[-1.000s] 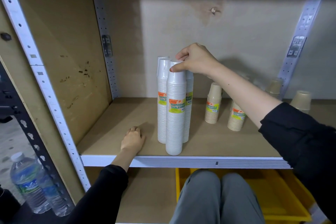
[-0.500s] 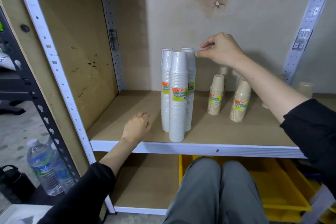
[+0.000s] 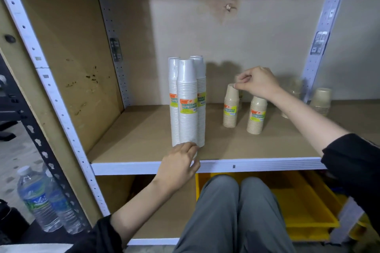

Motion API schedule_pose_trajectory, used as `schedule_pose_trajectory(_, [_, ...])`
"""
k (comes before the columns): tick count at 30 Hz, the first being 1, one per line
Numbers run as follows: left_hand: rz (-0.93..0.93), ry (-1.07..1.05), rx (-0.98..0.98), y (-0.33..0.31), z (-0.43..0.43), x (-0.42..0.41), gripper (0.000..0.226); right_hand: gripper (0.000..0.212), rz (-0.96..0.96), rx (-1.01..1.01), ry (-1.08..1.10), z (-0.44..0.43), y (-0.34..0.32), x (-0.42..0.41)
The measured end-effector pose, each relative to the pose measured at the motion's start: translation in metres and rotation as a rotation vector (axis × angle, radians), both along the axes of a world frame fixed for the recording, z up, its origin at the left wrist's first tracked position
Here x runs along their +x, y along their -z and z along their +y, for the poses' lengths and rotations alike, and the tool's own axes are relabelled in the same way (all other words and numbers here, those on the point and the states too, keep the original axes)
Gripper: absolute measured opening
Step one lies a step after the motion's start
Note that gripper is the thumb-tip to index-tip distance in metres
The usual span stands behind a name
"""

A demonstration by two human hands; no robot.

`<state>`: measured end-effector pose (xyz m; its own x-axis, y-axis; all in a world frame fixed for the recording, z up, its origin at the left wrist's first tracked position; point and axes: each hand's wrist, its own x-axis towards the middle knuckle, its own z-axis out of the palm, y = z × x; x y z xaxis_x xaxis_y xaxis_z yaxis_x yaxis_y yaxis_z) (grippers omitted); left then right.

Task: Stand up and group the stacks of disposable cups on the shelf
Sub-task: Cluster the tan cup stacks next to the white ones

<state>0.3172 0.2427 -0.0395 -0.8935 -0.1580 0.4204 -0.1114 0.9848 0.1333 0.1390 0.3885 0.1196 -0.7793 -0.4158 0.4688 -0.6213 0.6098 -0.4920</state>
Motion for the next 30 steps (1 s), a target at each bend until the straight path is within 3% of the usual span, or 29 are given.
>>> schedule_pose_trajectory(8, [-0.003, 0.120, -0.012, -0.021, 0.045, -0.082, 0.039, 0.035, -0.041, 0.055, 0.052, 0.023, 0.017, -0.031])
schedule_pose_trajectory(18, [0.005, -0.011, 0.042, -0.089, 0.035, -0.189, 0.042, 0.037, -0.076, 0.036, 0.118, 0.035, 0.015, -0.081])
schedule_pose_trajectory(25, [0.024, -0.073, 0.305, -0.115, 0.028, -0.240, 0.045, 0.040, -0.140, 0.042, 0.145, 0.040, 0.025, -0.114])
schedule_pose_trajectory(30, [-0.070, -0.098, 0.414, -0.116, 0.023, -0.264, 0.048, 0.052, -0.268, 0.037, 0.136, 0.039, 0.040, -0.129])
